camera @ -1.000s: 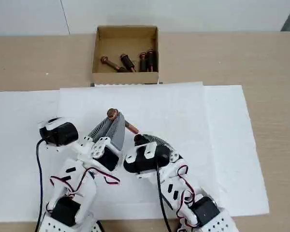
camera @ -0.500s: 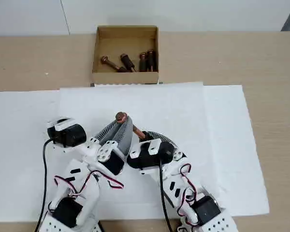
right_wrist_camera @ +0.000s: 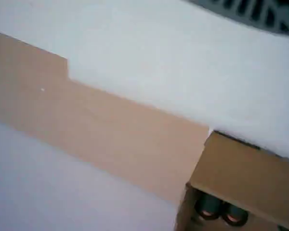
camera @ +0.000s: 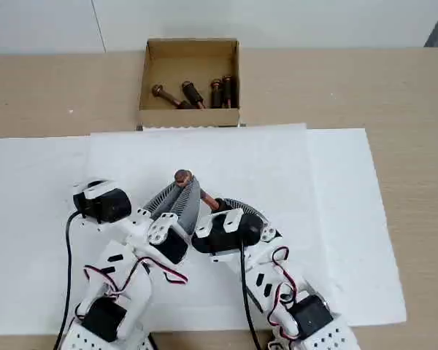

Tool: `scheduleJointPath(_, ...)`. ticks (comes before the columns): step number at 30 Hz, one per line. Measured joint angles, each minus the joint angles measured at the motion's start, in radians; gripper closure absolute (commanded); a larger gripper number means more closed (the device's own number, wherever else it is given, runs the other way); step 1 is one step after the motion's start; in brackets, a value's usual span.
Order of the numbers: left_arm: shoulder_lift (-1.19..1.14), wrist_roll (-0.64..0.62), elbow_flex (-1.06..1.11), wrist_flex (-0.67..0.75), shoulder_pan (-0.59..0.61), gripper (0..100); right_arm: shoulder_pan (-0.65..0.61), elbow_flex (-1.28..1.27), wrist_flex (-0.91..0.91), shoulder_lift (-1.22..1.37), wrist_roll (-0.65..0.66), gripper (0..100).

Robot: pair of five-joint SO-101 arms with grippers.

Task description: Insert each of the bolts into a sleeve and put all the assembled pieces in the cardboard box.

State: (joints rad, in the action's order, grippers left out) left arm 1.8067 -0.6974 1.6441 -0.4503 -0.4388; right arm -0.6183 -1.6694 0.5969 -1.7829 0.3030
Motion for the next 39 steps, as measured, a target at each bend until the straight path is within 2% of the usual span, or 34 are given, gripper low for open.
scheduleJointPath(6,0.0,0.026,0.035,0.071,0.0,99,0.0,0.0,0.0,0.002,0.0,99.5)
scheduleJointPath(39,-0.002,0.029,0.041,0.121,-0.002,99,-0.002,0.0,-0.002,-0.002,0.0,99.5)
